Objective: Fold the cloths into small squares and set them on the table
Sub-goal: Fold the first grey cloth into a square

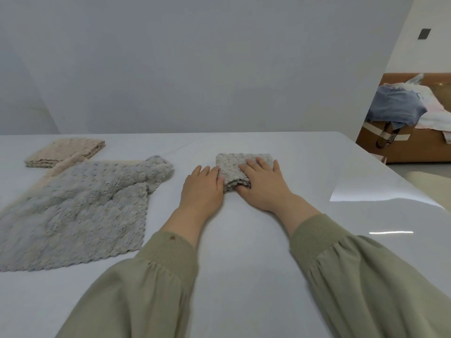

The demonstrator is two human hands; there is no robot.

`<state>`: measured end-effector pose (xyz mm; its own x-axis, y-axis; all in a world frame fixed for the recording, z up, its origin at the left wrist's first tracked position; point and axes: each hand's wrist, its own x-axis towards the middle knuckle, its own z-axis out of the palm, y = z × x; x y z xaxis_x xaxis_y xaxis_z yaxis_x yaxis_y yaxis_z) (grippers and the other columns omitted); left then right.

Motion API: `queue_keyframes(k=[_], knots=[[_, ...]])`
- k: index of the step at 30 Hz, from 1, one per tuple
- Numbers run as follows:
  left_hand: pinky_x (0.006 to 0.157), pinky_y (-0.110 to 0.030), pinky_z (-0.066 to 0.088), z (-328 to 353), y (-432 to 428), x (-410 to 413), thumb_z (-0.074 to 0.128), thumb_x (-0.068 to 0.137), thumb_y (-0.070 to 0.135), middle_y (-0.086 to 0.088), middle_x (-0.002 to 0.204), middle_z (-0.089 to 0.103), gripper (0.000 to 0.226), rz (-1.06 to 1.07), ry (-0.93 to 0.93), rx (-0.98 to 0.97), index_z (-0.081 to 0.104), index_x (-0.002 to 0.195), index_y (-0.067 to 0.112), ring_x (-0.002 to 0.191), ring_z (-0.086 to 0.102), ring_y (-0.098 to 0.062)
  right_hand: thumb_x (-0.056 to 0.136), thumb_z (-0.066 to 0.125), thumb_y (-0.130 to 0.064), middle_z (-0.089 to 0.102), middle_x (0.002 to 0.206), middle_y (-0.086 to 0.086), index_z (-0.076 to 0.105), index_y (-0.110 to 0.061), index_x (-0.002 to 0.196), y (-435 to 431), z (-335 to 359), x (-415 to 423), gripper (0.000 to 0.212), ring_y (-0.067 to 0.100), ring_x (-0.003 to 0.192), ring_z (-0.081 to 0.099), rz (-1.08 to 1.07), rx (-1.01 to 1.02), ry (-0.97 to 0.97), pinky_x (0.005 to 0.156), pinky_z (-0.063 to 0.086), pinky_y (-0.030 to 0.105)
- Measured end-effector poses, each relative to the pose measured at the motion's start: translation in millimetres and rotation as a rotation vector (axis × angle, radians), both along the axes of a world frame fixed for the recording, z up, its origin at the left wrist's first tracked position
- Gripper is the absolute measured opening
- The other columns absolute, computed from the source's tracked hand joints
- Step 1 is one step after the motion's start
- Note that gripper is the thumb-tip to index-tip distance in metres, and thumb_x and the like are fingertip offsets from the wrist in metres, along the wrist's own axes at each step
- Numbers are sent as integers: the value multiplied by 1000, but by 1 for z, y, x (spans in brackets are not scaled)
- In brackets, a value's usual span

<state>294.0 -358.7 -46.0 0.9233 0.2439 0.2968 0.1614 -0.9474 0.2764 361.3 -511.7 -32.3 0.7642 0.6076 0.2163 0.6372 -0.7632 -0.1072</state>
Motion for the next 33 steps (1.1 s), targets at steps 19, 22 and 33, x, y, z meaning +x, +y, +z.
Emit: queue_keyframes(k=[19,22,33], knots=[[114,-39,22,-1,18,130,24,102,35,0,152,33,47,-103,70,-24,28,147,25,141,25,-21,89,37,-55,17,158,-2,23,-28,148,15,0,121,66,19,146,3,-18,-9,-22,115,-8,51],[113,-40,24,0,18,131,24,102,34,0,151,36,47,-101,79,-32,27,147,24,139,27,-21,90,31,-58,14,158,4,19,-24,149,11,-2,114,69,24,146,4,-112,-78,-112,114,-5,55],[107,-40,30,6,15,135,25,102,36,-2,145,43,48,-86,102,-24,24,148,24,134,34,-24,94,30,-45,10,159,4,16,-24,150,14,-8,114,61,23,146,6,-224,33,36,115,3,54]])
